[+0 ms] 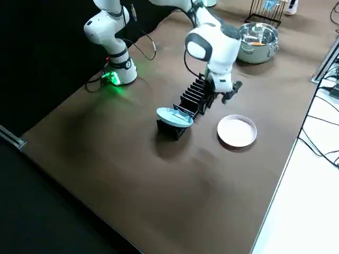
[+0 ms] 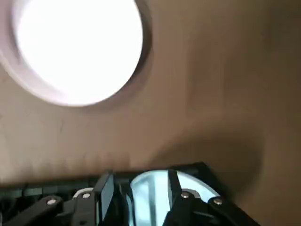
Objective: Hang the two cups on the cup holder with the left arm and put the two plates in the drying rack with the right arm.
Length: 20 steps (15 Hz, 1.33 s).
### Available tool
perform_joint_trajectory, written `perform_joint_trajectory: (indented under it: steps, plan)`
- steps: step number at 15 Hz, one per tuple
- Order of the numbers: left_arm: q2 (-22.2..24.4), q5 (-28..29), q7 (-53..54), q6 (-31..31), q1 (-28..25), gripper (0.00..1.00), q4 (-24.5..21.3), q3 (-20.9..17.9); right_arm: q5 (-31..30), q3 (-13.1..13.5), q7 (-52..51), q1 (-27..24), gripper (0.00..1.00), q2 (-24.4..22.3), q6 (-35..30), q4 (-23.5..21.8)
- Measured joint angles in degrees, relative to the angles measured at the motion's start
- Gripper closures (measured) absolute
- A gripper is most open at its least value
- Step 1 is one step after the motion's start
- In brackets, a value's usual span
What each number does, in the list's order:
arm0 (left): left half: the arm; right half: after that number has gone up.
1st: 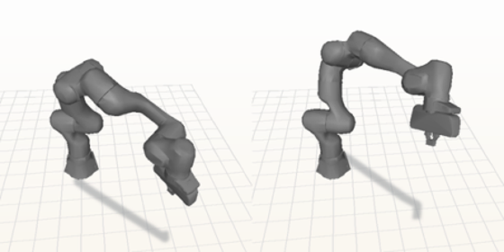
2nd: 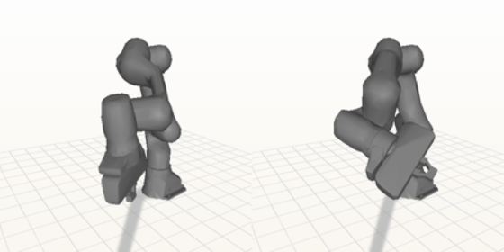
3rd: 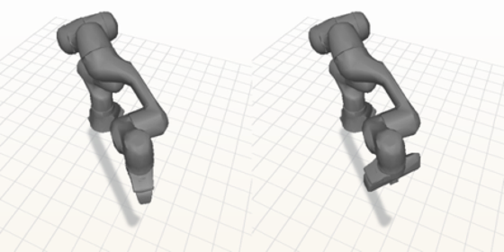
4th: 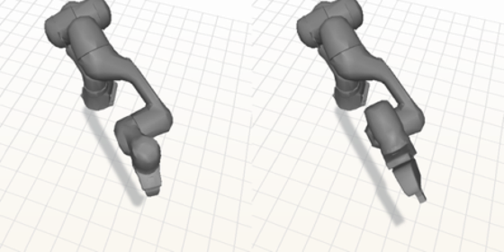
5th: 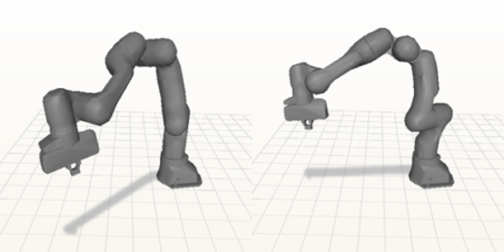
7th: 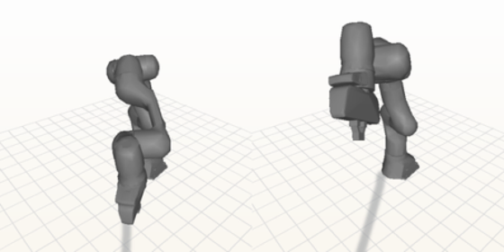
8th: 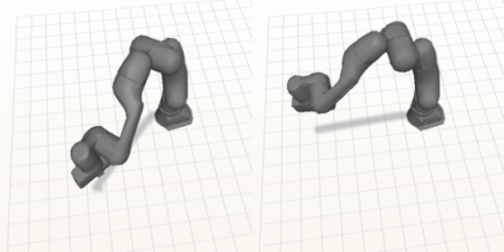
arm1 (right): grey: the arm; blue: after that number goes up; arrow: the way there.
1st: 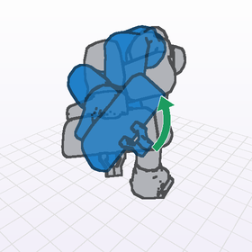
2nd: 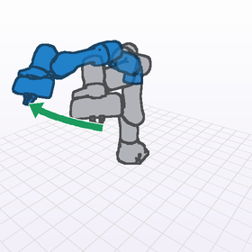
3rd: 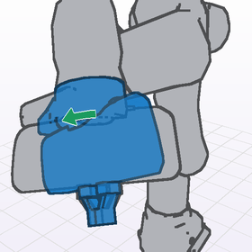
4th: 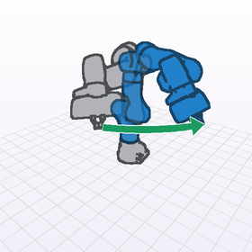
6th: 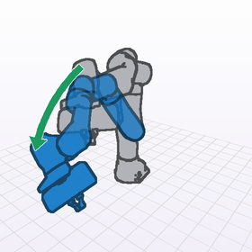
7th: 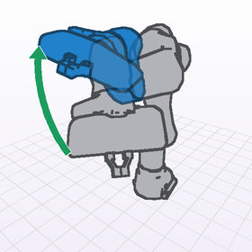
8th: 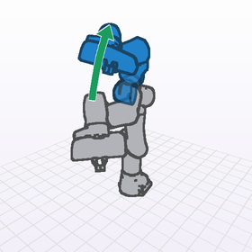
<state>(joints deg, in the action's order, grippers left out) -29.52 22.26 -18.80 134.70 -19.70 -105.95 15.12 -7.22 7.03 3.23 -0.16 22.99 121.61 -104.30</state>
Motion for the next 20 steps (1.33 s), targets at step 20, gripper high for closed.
perform_joint_trajectory:
  steps: [20]
  plan:
    - [13.6, -16.5, -21.4, -14.4, 0.8, 0.3, -2.6, 10.0, 9.6, -0.1, 43.6, 0.0, 0.68, 18.5, 16.3, 8.2]
